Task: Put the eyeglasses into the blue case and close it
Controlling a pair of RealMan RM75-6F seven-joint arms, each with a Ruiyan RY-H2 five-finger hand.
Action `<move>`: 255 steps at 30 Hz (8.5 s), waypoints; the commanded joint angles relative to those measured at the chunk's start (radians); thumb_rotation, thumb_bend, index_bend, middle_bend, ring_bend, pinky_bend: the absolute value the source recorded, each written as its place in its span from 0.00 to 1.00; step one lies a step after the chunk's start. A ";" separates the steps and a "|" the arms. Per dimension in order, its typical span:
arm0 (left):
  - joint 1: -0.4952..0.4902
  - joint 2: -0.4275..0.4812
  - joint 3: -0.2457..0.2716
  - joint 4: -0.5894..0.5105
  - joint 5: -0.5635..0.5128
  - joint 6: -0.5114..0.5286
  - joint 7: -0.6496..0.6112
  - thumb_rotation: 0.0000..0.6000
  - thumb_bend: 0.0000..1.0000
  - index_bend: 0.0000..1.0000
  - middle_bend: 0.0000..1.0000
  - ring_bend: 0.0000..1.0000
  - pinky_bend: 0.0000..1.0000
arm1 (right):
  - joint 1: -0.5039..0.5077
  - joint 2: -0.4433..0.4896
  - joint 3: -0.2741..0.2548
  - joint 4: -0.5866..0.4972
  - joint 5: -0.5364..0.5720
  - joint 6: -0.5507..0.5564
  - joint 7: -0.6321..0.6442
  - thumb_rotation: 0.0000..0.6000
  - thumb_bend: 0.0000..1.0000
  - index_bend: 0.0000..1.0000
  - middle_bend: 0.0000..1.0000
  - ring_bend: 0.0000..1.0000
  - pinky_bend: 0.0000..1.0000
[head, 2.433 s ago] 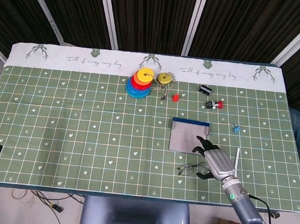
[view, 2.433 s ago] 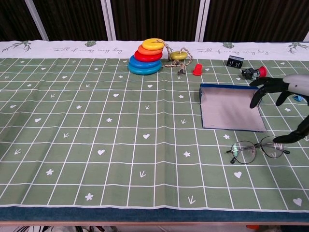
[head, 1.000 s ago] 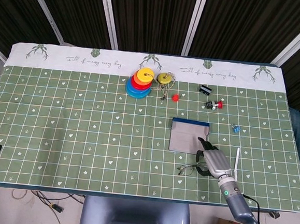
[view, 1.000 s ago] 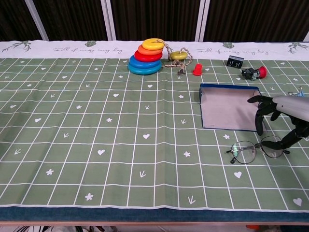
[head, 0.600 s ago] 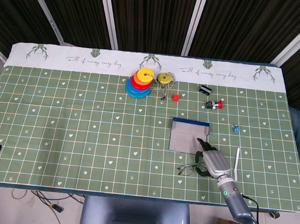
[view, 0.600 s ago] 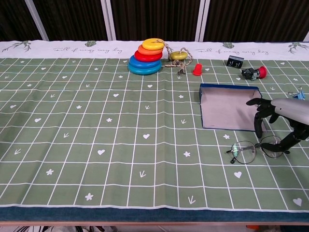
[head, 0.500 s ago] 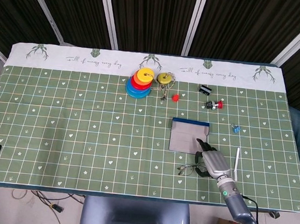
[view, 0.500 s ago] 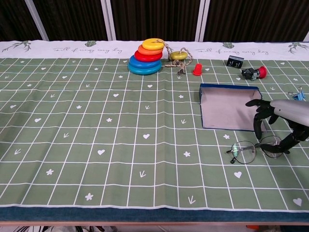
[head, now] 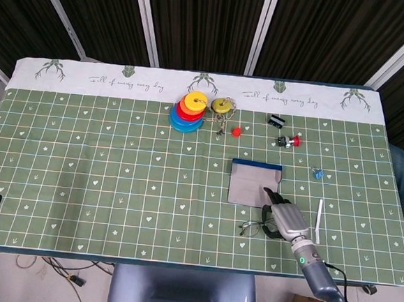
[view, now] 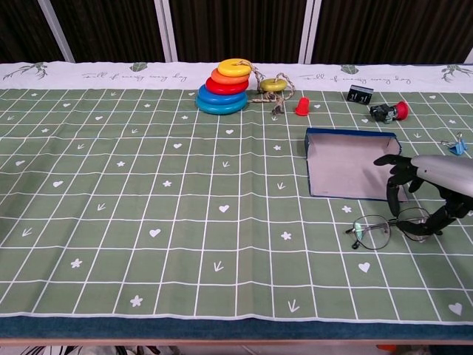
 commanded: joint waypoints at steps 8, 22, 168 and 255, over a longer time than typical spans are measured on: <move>0.000 -0.001 0.001 0.001 0.001 0.000 0.004 1.00 0.31 0.16 0.01 0.00 0.00 | 0.007 -0.003 0.000 0.004 0.007 -0.007 -0.012 1.00 0.41 0.58 0.02 0.12 0.25; 0.000 -0.003 0.003 0.002 0.004 0.000 0.011 1.00 0.31 0.16 0.01 0.00 0.00 | 0.016 0.014 0.002 -0.007 0.018 -0.021 -0.018 1.00 0.41 0.60 0.02 0.12 0.25; 0.009 -0.006 -0.009 -0.008 -0.004 0.020 -0.001 1.00 0.31 0.17 0.01 0.00 0.00 | 0.123 0.041 0.067 -0.105 0.164 0.037 -0.033 1.00 0.66 0.13 0.77 0.88 0.94; 0.011 -0.001 -0.015 -0.022 -0.031 0.012 0.009 1.00 0.31 0.17 0.01 0.00 0.00 | 0.197 0.028 0.086 -0.122 0.404 0.051 -0.178 1.00 0.47 0.05 0.60 0.73 0.81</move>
